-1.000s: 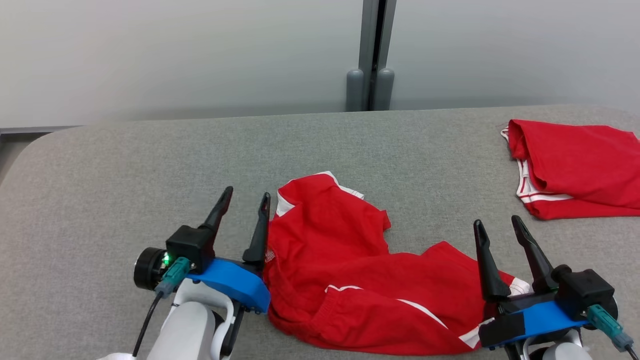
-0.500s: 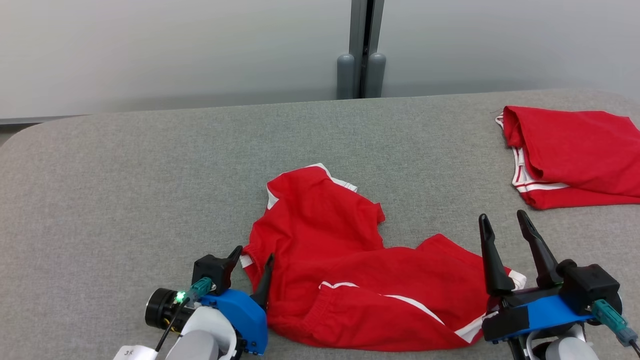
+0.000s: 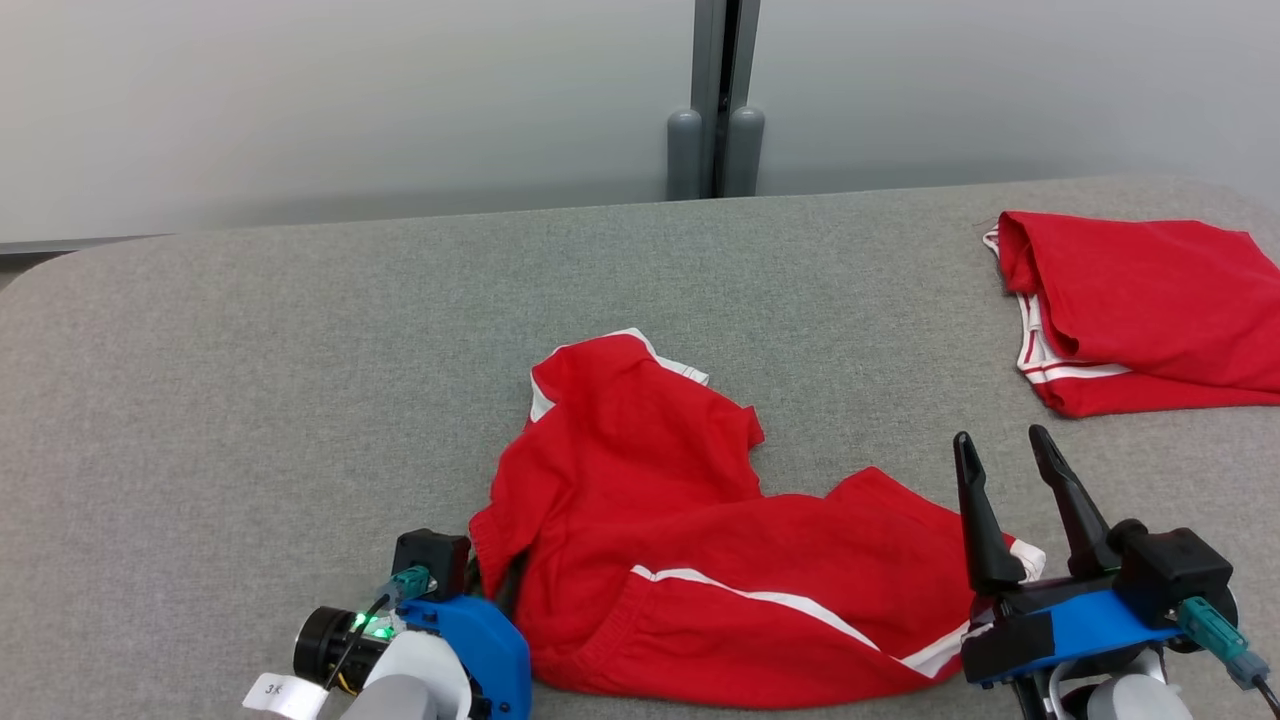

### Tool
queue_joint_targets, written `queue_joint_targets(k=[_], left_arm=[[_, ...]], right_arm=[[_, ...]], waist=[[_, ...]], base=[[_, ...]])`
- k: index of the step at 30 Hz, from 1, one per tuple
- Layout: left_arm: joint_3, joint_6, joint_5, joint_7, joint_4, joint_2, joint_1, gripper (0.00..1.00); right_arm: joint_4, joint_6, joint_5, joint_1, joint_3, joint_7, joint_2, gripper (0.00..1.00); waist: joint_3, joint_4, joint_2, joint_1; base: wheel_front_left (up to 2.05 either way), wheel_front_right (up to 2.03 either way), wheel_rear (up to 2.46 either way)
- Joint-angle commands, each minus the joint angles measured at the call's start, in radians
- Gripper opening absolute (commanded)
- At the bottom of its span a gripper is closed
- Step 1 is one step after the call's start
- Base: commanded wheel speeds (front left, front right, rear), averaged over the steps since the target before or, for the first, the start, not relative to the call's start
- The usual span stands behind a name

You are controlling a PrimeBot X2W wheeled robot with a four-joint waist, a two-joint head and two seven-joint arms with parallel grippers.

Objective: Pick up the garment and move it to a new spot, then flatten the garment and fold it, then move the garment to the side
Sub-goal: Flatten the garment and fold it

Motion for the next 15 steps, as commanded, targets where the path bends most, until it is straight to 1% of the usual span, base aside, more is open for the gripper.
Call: queue_joint_targets(k=[1,8,15], left_arm=[[-0.006,-0.001,-0.005,0.003,0.022,0.002,-0.01,0.0],[-0.007,-0.001,-0.019,-0.12,-0.018,0.011,-0.116,0.0],[0.033,0.012,-0.027,-0.167,-0.062,0.046,-0.225,0.0]], right_arm=[[0.001,0.0,0.002,-0.017,-0.002,-0.005,-0.001,1.0],[-0.016,0.0,-0.001,-0.016,-0.016,-0.005,-0.001,1.0],[-0.039,0.0,0.004,-0.021,-0.015,-0.005,-0.001,1.0]], waist=[[0.0,-0.001,-0.0001,0.0],[0.002,0.0,-0.0001,0.0],[0.016,-0.026,-0.0001,0.0]], base=[[0.0,0.0,0.0],[0.0,0.0,0.0],[0.0,0.0,0.0]])
